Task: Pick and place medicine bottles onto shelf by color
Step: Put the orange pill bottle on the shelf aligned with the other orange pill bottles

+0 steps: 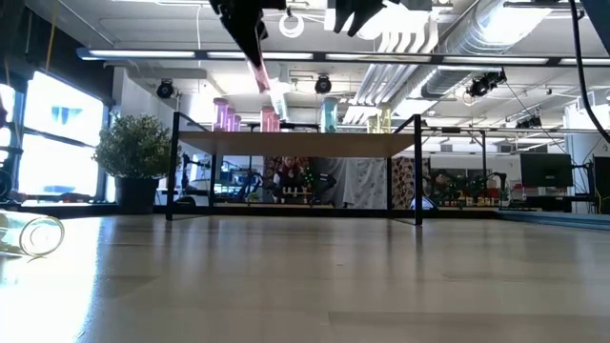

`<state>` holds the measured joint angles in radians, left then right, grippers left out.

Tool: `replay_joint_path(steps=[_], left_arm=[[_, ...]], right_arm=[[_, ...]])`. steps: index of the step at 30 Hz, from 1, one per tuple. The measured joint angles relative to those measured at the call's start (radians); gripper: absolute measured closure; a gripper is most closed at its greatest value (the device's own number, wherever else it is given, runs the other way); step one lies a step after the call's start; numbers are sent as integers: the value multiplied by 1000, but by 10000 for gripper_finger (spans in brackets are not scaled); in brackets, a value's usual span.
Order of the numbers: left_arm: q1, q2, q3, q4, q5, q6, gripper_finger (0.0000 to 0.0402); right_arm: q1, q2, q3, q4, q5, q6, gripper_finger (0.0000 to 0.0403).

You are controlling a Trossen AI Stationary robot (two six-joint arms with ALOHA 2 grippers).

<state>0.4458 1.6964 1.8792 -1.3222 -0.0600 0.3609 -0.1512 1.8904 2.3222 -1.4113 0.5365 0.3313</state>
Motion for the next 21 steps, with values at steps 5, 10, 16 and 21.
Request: replay_joint_path(steps=[5, 10, 16, 21], left_arm=[[0, 69, 26, -50, -51, 28, 289], [0, 106, 26, -54, -57, 46, 289], [0, 141, 26, -48, -58, 82, 289], [2, 174, 25, -46, -64, 104, 289]], right_arm=[[-6, 0, 0, -1, -3, -37, 210], [-15, 0, -1, -1, -2, -50, 210], [-30, 0, -1, 0, 3, -71, 210], [-34, 0, -1, 0, 3, -71, 210]])
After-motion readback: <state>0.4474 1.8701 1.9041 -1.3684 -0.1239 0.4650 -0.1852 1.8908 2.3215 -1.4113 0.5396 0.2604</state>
